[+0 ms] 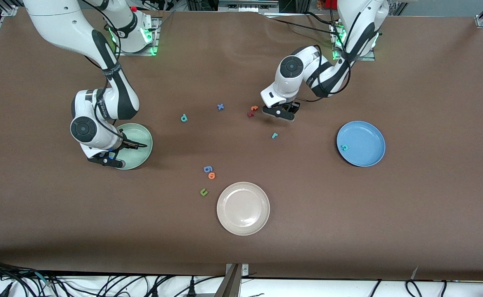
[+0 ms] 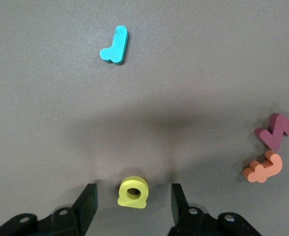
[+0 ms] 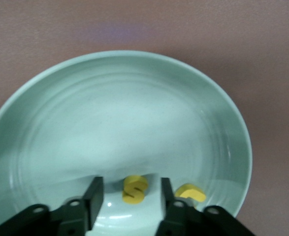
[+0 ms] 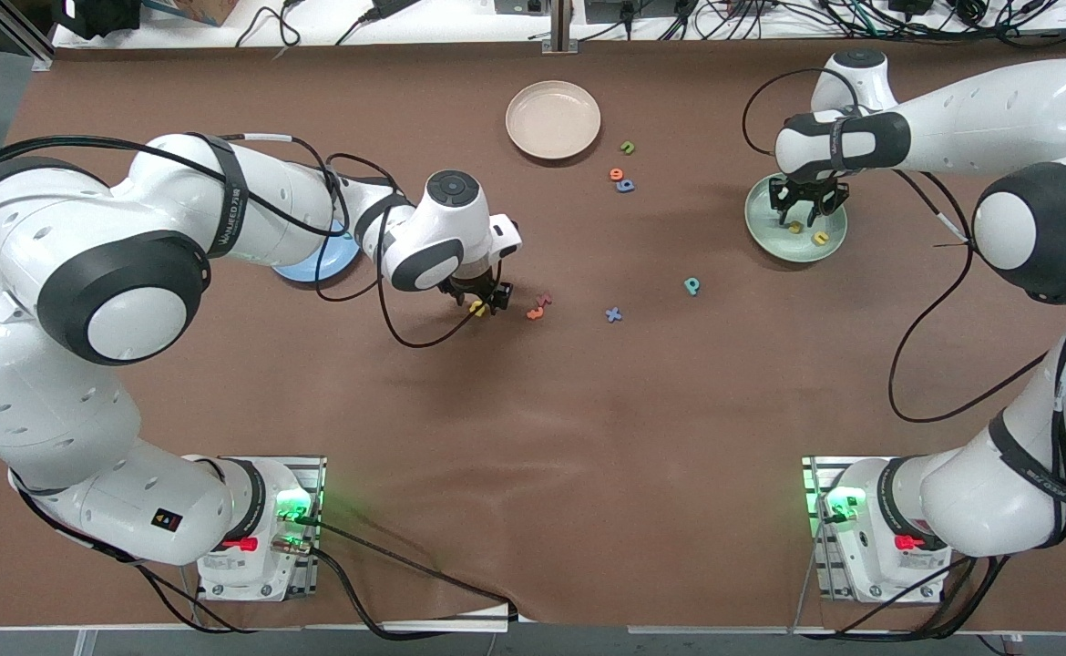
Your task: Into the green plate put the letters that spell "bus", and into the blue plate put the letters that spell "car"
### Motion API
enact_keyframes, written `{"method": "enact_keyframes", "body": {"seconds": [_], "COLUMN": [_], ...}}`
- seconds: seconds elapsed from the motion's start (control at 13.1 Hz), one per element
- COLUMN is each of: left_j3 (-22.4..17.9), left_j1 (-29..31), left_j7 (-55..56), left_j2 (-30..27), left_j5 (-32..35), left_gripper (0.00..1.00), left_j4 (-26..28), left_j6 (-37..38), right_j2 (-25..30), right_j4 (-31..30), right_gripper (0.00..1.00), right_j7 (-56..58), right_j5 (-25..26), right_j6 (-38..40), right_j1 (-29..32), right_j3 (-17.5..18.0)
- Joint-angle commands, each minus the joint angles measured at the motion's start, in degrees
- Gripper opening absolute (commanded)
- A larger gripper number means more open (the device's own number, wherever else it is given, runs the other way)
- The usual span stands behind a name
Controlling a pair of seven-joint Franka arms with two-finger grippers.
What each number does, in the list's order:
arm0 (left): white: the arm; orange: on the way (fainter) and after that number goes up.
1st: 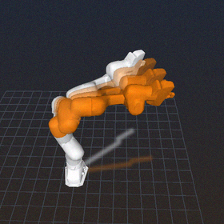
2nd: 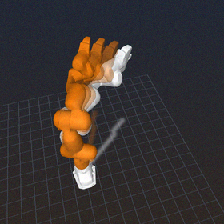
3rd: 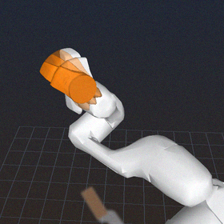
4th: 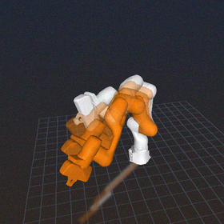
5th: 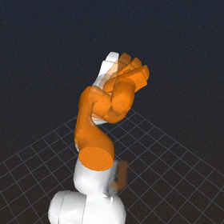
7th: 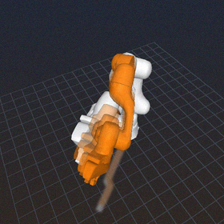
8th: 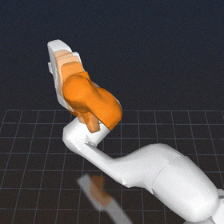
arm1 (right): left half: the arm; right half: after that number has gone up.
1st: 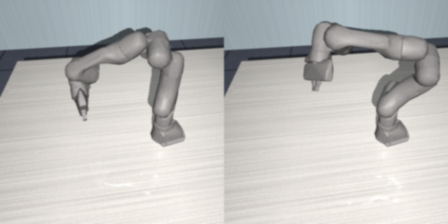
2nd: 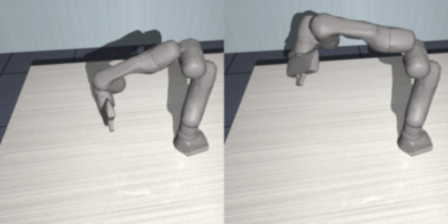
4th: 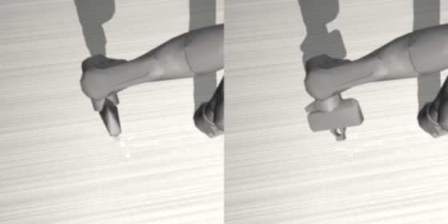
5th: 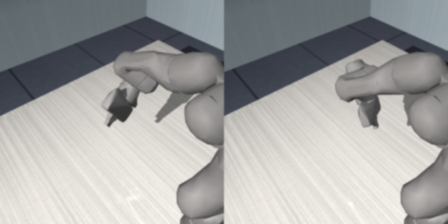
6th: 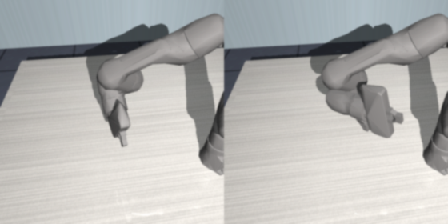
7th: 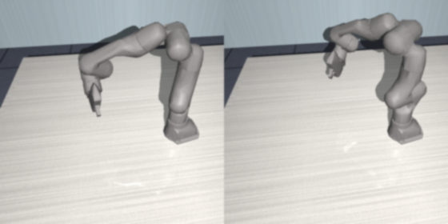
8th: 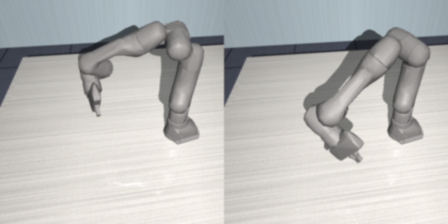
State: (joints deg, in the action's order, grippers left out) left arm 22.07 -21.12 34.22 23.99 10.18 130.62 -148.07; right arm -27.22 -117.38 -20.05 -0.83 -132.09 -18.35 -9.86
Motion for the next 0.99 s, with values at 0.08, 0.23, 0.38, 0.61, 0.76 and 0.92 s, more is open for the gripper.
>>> {"method": "enact_keyframes", "body": {"seconds": [0.08,0.23,0.38,0.61,0.76,0.92], "left_j3": [-0.2,-0.2,-0.2,-0.2,-0.2,-0.2], "left_j1": [-0.5,-0.5,-0.5,-0.5,-0.5,-0.5], "left_j7": [0.4,0.5,0.5,0.5,0.5,0.5], "left_j2": [-0.3,0.1,0.6,0.8,0.8,0.8], "left_j5": [-0.8,-0.8,-0.8,-0.7,-0.7,-0.7], "left_gripper": [0.65,0.60,0.59,0.49,0.40,0.34], "left_j4": [0.3,0.3,0.3,0.3,0.3,0.3], "left_j6": [0.7,0.7,0.6,0.5,0.5,0.5], "right_j2": [8.2,10.0,9.3,5.2,3.2,3.6], "right_j4": [0.7,0.7,0.7,0.0,-1.5,-4.9], "right_gripper": [0.90,0.91,0.91,0.91,0.90,0.90], "right_j7": [-8.7,-18.9,-28.7,-41.2,-48.1,-52.0], "right_j5": [-0.8,-0.8,-0.8,-0.8,-0.8,-0.8], "right_j6": [11.0,12.4,10.1,2.3,-2.7,-6.7], "right_j1": [-0.3,-0.3,-0.3,-0.5,-0.5,-0.5], "right_j3": [5.3,10.4,15.0,19.5,21.2,21.7]}}
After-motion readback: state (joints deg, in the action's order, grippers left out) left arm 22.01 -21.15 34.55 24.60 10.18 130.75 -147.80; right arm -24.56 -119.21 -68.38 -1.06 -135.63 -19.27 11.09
